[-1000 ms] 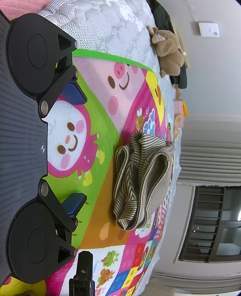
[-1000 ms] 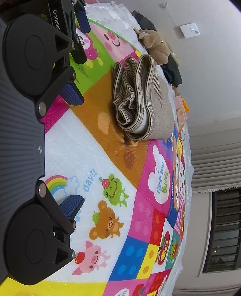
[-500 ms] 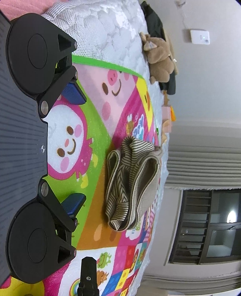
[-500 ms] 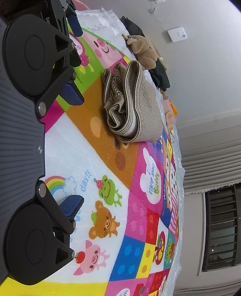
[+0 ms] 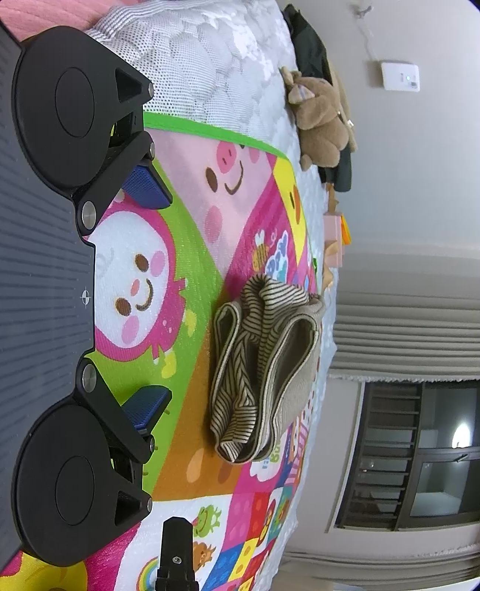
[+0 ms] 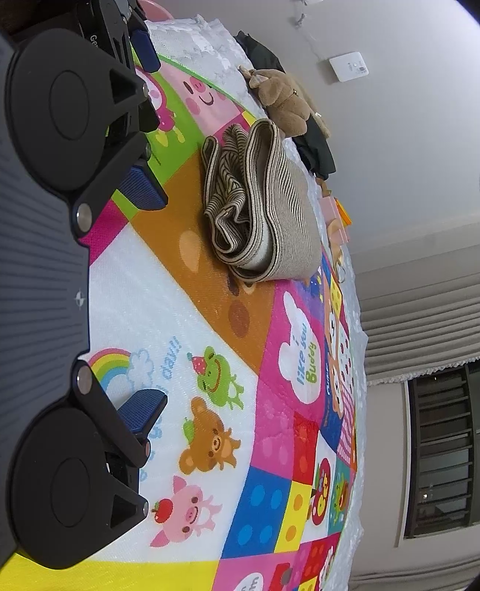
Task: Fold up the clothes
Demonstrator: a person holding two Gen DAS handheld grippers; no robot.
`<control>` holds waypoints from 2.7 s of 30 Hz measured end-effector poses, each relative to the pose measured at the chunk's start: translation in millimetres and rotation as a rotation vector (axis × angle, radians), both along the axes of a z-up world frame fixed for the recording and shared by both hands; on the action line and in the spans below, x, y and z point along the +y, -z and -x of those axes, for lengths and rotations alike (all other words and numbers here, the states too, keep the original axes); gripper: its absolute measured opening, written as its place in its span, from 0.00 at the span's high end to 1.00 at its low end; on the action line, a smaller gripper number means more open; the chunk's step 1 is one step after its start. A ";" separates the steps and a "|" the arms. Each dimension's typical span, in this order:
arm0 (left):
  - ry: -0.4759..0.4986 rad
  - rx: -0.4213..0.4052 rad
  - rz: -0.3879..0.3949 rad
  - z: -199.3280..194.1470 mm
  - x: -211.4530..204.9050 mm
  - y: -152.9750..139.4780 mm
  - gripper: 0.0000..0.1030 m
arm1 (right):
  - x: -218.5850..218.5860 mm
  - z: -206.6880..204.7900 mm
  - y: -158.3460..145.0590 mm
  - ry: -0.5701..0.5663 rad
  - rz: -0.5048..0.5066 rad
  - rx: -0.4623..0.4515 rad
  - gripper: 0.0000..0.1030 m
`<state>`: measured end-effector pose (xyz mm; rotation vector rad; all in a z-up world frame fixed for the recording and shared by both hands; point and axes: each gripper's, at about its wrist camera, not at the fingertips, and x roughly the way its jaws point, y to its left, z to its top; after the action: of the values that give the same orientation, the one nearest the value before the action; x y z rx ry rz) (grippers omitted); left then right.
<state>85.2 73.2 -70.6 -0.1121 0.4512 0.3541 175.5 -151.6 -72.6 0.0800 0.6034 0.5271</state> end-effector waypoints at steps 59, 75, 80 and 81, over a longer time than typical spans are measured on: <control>0.020 0.027 0.011 -1.9 0.7 -0.1 0.00 | 0.8 2.2 0.0 -0.011 0.007 0.001 0.00; 0.012 0.024 0.010 -1.6 0.2 0.6 0.00 | -0.6 1.5 -0.1 -0.012 0.005 0.002 0.00; 0.012 0.021 0.012 -0.7 0.3 0.4 0.00 | 0.4 2.2 -0.2 -0.009 0.004 0.001 0.00; 0.012 0.020 0.012 -0.5 0.4 0.3 0.00 | 0.3 2.1 -0.2 -0.009 0.004 0.001 0.00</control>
<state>85.8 73.6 -70.9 -0.1176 0.4740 0.3411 173.4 -151.4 -72.4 0.0739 0.6055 0.5345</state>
